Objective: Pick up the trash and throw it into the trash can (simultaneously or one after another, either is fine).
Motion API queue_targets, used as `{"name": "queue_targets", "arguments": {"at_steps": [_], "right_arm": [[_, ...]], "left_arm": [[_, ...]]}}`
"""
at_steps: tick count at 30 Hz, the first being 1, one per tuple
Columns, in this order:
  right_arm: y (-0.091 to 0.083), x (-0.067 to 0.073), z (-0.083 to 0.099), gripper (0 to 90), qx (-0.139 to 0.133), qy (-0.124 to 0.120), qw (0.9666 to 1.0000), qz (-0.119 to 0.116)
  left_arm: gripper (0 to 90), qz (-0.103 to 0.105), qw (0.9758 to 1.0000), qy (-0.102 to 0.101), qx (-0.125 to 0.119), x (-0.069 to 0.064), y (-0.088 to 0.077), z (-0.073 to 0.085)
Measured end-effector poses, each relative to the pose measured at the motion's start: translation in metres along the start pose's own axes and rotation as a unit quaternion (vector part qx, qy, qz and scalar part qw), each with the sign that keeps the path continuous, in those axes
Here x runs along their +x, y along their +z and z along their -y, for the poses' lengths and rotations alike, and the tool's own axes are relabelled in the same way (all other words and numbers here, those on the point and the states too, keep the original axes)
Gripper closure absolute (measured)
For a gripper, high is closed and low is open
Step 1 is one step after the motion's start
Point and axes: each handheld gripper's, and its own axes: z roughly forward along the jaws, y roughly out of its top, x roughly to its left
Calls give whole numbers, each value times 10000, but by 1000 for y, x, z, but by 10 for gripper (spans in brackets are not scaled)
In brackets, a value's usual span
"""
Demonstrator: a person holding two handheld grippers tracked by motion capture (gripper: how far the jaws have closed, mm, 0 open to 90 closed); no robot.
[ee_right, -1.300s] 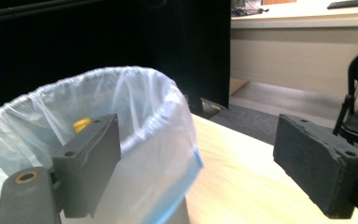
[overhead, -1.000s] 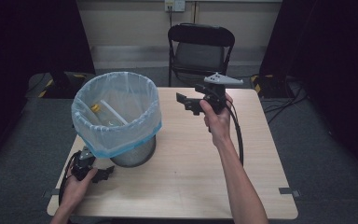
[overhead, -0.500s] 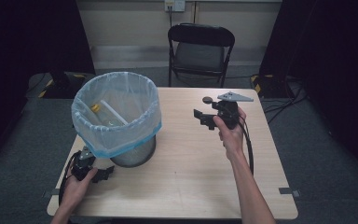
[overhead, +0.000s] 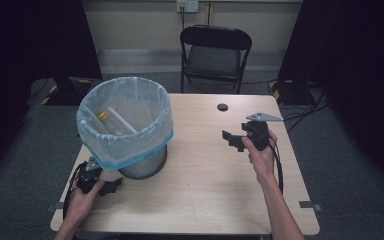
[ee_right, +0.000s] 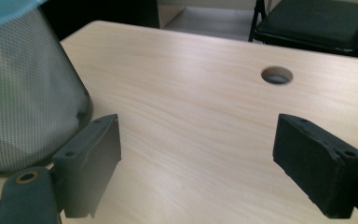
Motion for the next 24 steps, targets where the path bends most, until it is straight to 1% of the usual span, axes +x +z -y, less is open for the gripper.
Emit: {"name": "queue_targets", "arguments": {"at_steps": [2,4,6,7,8,10,12,16,19,20,23,24], "right_arm": [[-3,-5,9,145,100,66,9999,52],[-5,-9,18,145,208,23,9997,101],[-8,-14,26,145,246,121,9996,121],[-9,-18,31,146,304,214,9993,27],[-10,-20,36,146,355,264,9990,29],[-11,-25,44,146,433,250,9986,169],[-11,-29,52,146,468,356,9981,160],[-12,-34,67,146,663,312,9968,313],[-11,-39,81,147,771,389,9956,351],[-11,-40,86,149,806,403,9951,396],[-7,-42,98,148,951,352,9937,483],[-6,-42,102,148,1034,330,9927,533]], "left_arm": [[1,-26,10000,-1,5,0,0,0],[1,-49,10000,-11,9,0,0,0],[1,-49,10000,-12,9,0,0,0],[1,-49,10000,-11,10,0,0,0],[1,-49,10000,-10,10,0,0,0],[1,-49,10000,-12,9,0,0,0],[1,-49,10000,-10,9,0,0,0],[1,-48,10000,-10,10,0,0,0],[1,-49,10000,-11,9,0,0,0],[1,-48,10000,-11,9,0,0,0],[1,-49,10000,5,22,0,0,0],[1,-48,10000,-10,9,0,0,0]]}}
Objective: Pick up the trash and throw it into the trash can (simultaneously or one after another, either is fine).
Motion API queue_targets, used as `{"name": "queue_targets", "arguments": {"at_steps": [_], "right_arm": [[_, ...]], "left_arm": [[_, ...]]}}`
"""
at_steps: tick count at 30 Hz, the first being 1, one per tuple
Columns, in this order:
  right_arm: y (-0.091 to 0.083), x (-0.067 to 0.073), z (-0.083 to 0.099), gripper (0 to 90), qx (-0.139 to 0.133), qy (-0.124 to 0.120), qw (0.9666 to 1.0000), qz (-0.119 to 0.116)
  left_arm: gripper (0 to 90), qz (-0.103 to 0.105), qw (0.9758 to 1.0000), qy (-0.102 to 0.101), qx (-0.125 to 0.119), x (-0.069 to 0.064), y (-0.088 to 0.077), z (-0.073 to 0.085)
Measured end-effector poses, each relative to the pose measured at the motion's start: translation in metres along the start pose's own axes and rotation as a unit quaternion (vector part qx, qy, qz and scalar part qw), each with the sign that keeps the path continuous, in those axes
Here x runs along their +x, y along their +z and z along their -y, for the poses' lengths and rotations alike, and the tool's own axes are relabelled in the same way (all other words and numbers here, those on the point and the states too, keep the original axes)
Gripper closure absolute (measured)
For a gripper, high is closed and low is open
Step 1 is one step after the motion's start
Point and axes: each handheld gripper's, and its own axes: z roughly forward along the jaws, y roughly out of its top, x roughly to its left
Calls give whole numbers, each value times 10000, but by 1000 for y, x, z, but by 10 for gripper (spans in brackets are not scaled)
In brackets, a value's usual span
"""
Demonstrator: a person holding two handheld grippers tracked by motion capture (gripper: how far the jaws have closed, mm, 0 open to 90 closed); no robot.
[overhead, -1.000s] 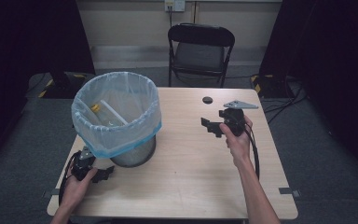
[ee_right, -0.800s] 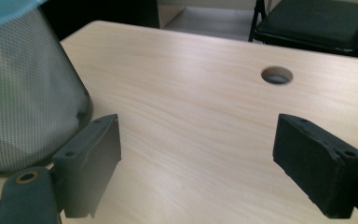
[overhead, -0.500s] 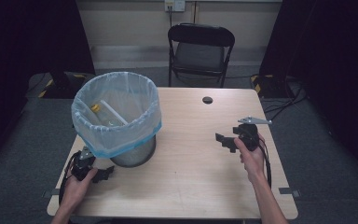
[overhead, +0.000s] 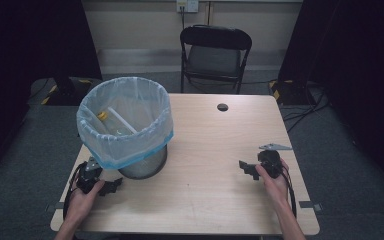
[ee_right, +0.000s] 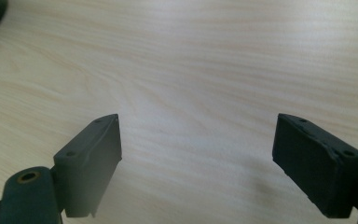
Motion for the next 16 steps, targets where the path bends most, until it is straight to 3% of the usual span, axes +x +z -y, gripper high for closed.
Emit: {"name": "queue_targets", "arguments": {"at_steps": [5,8,14,16], "right_arm": [[7,-3,10,153,163,-24,9997,179],[11,-3,16,153,318,-126,9986,402],[15,1,20,136,294,-367,9966,682],[16,1,22,128,191,-346,9969,682]], "left_arm": [[1,1,10000,0,2,0,0,0],[1,10,10000,-4,-2,0,0,0],[0,34,10000,-17,3,0,0,0],[0,32,10000,-16,3,0,0,0]]}}
